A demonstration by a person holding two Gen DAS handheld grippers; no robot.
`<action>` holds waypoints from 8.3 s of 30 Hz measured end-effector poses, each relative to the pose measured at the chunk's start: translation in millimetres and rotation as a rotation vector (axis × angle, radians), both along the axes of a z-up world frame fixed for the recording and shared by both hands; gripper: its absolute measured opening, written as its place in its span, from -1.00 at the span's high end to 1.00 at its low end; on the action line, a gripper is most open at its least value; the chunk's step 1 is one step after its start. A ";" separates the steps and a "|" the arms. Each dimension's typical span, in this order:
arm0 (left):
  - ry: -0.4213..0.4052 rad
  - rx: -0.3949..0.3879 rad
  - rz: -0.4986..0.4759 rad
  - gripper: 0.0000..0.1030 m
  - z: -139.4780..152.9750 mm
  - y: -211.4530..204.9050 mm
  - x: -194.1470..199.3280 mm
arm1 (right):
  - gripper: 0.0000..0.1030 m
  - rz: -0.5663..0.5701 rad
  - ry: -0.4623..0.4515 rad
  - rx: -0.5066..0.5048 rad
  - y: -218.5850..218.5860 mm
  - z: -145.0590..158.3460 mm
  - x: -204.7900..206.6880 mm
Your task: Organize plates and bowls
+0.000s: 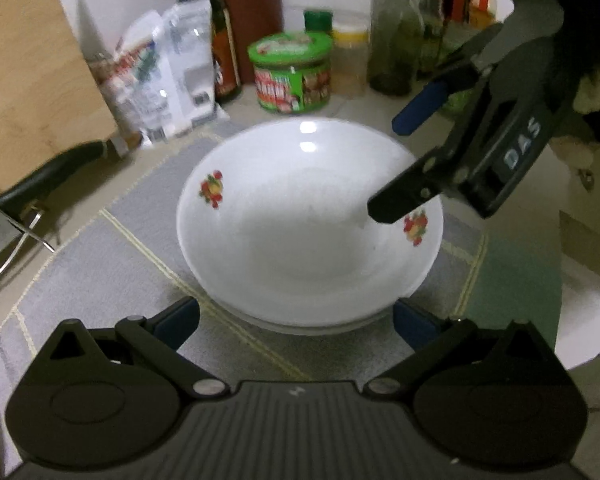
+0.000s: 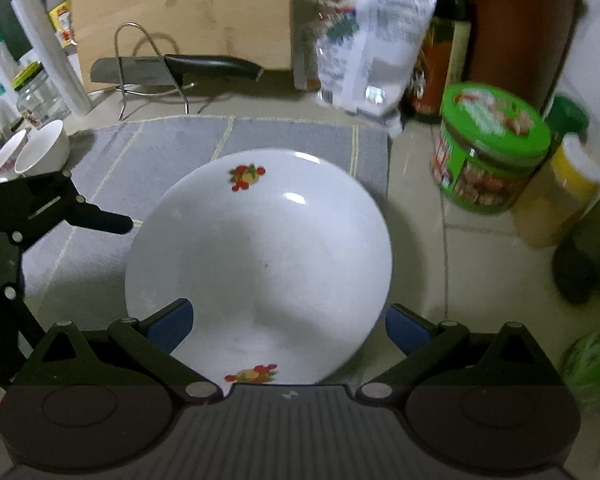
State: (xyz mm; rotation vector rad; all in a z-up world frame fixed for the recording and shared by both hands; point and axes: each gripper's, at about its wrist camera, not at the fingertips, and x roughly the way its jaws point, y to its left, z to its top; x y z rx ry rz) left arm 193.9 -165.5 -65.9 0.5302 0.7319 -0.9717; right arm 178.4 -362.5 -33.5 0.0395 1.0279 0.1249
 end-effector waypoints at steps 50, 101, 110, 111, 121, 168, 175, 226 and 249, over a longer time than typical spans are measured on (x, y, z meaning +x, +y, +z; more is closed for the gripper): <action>-0.122 -0.300 0.658 -0.99 11.2 354.3 -19.9 | -1.00 0.319 -0.172 0.001 334.6 -35.2 6.4; 0.131 -0.166 0.412 -0.68 3.7 368.1 86.1 | -1.00 0.428 -0.338 0.006 419.2 -51.6 32.1; 0.171 -0.170 0.380 -0.29 0.2 362.9 88.2 | -0.73 0.440 -0.346 0.055 416.5 -45.1 35.2; 0.175 -0.169 0.374 -0.27 0.0 361.9 88.3 | -0.73 0.442 -0.344 0.053 416.7 -45.2 35.0; 0.172 -0.171 0.373 -0.26 0.6 361.9 87.8 | -0.72 0.441 -0.333 0.051 416.0 -44.3 34.8; 0.198 -0.197 0.151 -0.27 11.4 240.6 44.9 | -0.72 0.285 -0.315 -0.043 315.9 -19.8 -35.4; 0.211 -0.202 0.122 -0.27 6.6 218.4 47.0 | -0.72 0.250 -0.303 -0.058 297.2 -24.0 -37.9; -0.210 -0.208 0.473 -0.99 11.3 288.8 14.9 | -1.00 0.218 -0.326 -0.051 295.5 -11.7 -13.9; -0.239 -0.192 0.652 -0.99 -9.2 292.4 56.1 | -1.00 0.331 -0.256 0.020 321.6 6.4 105.3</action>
